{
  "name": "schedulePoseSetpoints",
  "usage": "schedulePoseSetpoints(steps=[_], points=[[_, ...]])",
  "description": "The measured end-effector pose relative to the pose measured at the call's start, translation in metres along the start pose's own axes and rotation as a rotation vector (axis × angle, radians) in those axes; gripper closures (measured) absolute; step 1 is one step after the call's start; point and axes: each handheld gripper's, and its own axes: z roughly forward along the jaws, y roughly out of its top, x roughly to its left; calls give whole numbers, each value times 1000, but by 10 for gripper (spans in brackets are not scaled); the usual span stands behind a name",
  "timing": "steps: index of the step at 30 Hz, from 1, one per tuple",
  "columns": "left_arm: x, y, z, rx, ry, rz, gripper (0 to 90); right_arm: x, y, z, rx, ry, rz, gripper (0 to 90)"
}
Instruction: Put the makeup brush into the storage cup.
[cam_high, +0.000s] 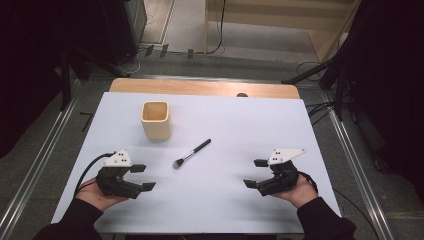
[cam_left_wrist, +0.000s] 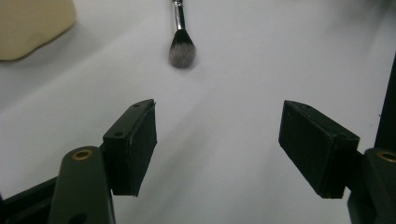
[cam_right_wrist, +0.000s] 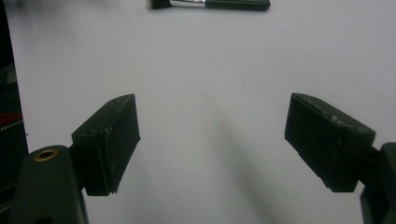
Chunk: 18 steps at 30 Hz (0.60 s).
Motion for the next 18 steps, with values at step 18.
schedulePoseSetpoints(steps=[18], points=[[-4,-1,-3,-3,-12,-10,283,3,-2,1,-8,-12,-37,179]])
